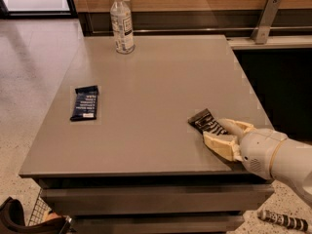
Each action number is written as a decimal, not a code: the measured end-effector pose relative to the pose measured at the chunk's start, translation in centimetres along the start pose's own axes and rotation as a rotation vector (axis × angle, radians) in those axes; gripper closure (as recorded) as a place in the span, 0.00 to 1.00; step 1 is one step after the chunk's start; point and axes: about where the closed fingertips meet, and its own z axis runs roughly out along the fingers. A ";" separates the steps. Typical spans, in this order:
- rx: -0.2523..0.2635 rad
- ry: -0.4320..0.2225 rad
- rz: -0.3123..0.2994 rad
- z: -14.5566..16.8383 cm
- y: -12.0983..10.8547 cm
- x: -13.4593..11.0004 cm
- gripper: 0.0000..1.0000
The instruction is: Move rxbar chocolate near blue plastic bottle
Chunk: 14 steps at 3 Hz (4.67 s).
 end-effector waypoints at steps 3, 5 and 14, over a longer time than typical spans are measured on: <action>0.008 -0.012 -0.121 -1.3 -3.4 -7.9 1.00; 0.054 0.032 -0.231 2.0 -11.4 -17.2 1.00; -0.266 -0.027 -0.221 28.6 -9.8 -21.2 0.00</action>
Offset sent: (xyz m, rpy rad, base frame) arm 0.0241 -0.0142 0.0491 -0.0351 -0.0574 0.0243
